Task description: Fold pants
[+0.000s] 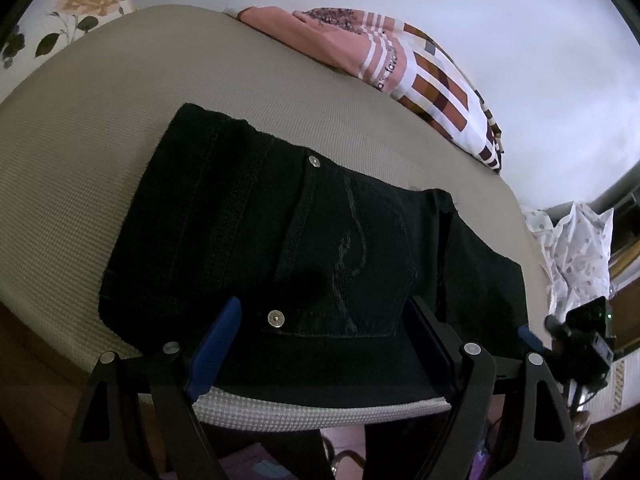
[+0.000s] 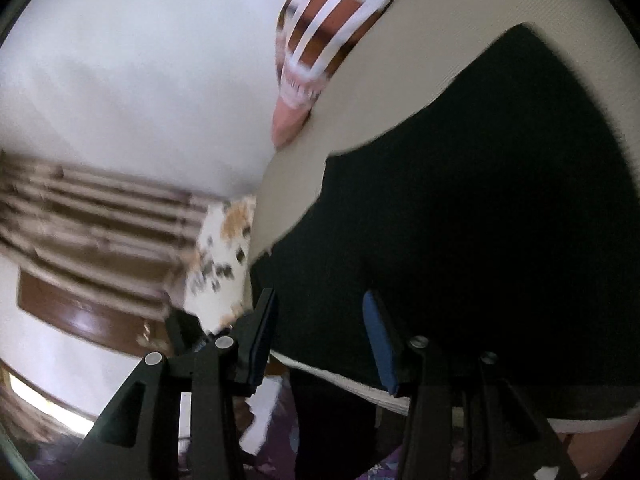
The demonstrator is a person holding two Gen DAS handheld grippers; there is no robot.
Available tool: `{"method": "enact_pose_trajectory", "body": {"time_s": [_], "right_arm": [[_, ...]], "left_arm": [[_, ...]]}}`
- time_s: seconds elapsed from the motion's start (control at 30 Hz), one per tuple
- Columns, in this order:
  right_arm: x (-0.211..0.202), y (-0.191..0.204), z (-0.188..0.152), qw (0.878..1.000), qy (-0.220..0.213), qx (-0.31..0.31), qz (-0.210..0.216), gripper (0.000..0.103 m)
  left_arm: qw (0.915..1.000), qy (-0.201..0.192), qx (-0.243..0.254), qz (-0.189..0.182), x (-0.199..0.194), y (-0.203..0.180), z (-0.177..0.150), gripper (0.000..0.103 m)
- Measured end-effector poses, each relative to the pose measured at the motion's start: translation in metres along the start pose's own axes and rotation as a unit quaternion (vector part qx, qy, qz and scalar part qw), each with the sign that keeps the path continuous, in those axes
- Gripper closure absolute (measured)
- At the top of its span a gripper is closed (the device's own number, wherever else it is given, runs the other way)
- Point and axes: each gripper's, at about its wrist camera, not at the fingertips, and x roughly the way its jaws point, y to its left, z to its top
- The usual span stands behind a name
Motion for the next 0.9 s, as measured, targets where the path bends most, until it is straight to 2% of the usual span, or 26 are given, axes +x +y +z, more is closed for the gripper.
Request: {"method": "enact_pose_trajectory", "body": {"time_s": [0.2,0.3,0.37,0.4,0.43,0.5,0.63,0.7,0.9], "right_arm": [[0.059,0.032,-0.013,0.996,0.059,-0.063,-0.025,0.060],[0.089,0.038,-0.029,0.988,0.096,-0.105,-0.064,0.061],[0.108,0.044,-0.043,0.973,0.111,-0.159,-0.127,0.069],[0.111,0.052,-0.049,0.963,0.105,-0.200,-0.150,0.069],[0.114,0.057,-0.053,0.955,0.108,-0.221,-0.165,0.069],[0.116,0.064,-0.056,0.949,0.107,-0.237,-0.179,0.067],[0.102,0.066,-0.049,0.970,0.075,-0.199,-0.121,0.067],[0.099,0.067,-0.046,0.973,0.068,-0.189,-0.110,0.067],[0.096,0.062,-0.044,0.982,0.068,-0.144,-0.101,0.062]], "left_arm": [[0.9997,-0.019,-0.001,0.018,-0.020,0.003,0.010,0.020],[0.9985,-0.035,-0.007,0.042,-0.040,0.014,0.015,0.020],[0.9979,-0.040,-0.023,0.046,-0.053,0.028,0.020,0.020],[0.9974,-0.036,-0.040,0.049,-0.060,0.039,0.021,0.020],[0.9968,-0.030,-0.056,0.049,-0.065,0.050,0.022,0.020],[0.9941,-0.016,-0.102,0.034,-0.072,0.077,0.023,0.020],[0.9838,0.008,-0.179,-0.008,-0.081,0.123,0.020,0.020],[0.9778,0.015,-0.205,-0.039,-0.081,0.138,0.013,0.020],[0.9649,0.055,-0.231,-0.111,-0.061,0.138,0.004,0.020]]}}
